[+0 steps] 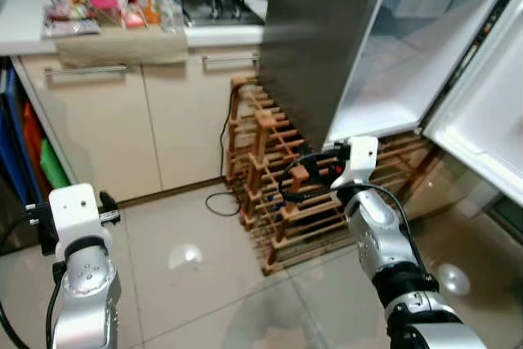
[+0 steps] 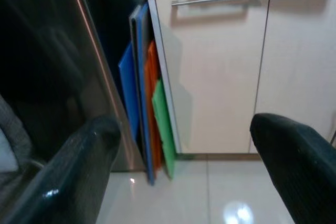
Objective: Restocking fridge
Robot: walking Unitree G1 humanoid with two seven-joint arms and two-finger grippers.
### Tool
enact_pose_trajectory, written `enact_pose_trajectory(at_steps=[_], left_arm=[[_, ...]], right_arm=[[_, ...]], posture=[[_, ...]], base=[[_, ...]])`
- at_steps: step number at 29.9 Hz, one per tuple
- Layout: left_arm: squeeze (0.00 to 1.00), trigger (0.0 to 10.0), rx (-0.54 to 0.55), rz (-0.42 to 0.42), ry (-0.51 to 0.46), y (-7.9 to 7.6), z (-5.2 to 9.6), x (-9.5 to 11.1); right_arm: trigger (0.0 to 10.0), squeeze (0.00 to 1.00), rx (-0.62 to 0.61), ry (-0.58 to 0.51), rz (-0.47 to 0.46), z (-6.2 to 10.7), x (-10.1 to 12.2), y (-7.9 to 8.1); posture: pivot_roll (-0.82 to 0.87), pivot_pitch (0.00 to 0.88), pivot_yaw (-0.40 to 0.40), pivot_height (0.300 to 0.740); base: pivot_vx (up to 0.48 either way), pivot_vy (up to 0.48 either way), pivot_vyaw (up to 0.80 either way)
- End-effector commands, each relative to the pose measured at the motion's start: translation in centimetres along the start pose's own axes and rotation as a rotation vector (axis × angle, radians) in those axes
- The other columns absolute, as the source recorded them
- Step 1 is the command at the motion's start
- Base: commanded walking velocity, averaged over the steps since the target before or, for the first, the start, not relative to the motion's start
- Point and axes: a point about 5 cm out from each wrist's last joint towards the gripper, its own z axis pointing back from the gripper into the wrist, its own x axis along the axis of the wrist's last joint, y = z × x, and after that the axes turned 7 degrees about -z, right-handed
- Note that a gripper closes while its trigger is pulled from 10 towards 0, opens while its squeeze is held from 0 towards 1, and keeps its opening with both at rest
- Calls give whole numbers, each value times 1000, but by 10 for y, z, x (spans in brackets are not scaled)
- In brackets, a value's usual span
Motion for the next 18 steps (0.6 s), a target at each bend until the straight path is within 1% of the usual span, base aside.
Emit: enact_pose_trajectory(at_steps=[1,3,4,5,6,7,8,9,10,11,12,14,15,16,17,18], left_arm=[[0,10000,-7,1,-20,1,3,8],[0,10000,-47,6,-49,-6,4,17],[0,10000,-47,6,-49,-6,4,17],[0,10000,-74,3,-129,-8,-3,33],[0,10000,-74,3,-129,-8,-3,33],[0,10000,-87,29,-165,-7,-10,41],[0,10000,-87,29,-165,-7,-10,41],[0,10000,-98,52,-191,-2,-22,50],[0,10000,-98,55,-197,-1,-25,51],[0,10000,-108,73,-182,-2,-26,49],[0,10000,-111,96,-158,-4,-26,44],[0,10000,-114,111,-139,-5,-25,41],[0,10000,-118,122,-102,-10,-24,35],[0,10000,-124,130,-65,-19,-22,28],[0,10000,-126,135,-58,-22,-21,27],[0,10000,-126,135,-58,-22,-21,27]], right_arm=[[10000,0,24,12,-13,-2,0,2],[10000,0,32,11,-6,-5,2,3],[10000,0,32,11,-6,-5,2,3],[10000,0,14,11,41,-8,5,3],[10000,0,14,11,41,-8,5,3],[10000,0,2,13,57,-9,6,2],[10000,0,2,13,57,-9,6,2],[10000,0,-34,17,82,-8,6,-1],[10000,0,-46,16,81,-7,6,-2],[10000,0,-53,9,79,-6,6,-4],[10000,0,-61,-10,57,-4,7,-6],[10000,0,-65,-24,42,-2,8,-7],[10000,0,-69,-32,45,-1,9,-8],[10000,0,-77,-32,58,-1,8,-9],[10000,0,-81,-30,62,-1,8,-9],[10000,0,-81,-30,62,-1,8,-9]], posture=[[26,0,-59,740],[32,0,-57,740],[32,0,-57,740],[32,0,-56,740],[32,0,-56,740],[31,0,-55,740],[31,0,-55,740],[21,0,-48,740],[21,0,-48,740],[11,0,-38,740],[7,0,-35,740],[7,0,-35,740],[-13,0,-18,740],[-20,0,-12,740],[-20,0,-12,740],[-20,0,-12,740]], base=[[0,461,444],[0,459,441],[0,458,438],[0,0,463],[0,0,463],[0,0,531],[0,0,531],[0,0,0],[0,0,0],[0,0,0],[0,-330,0],[0,-330,0],[0,-480,594],[0,-480,550],[0,-480,550],[0,-480,550]])
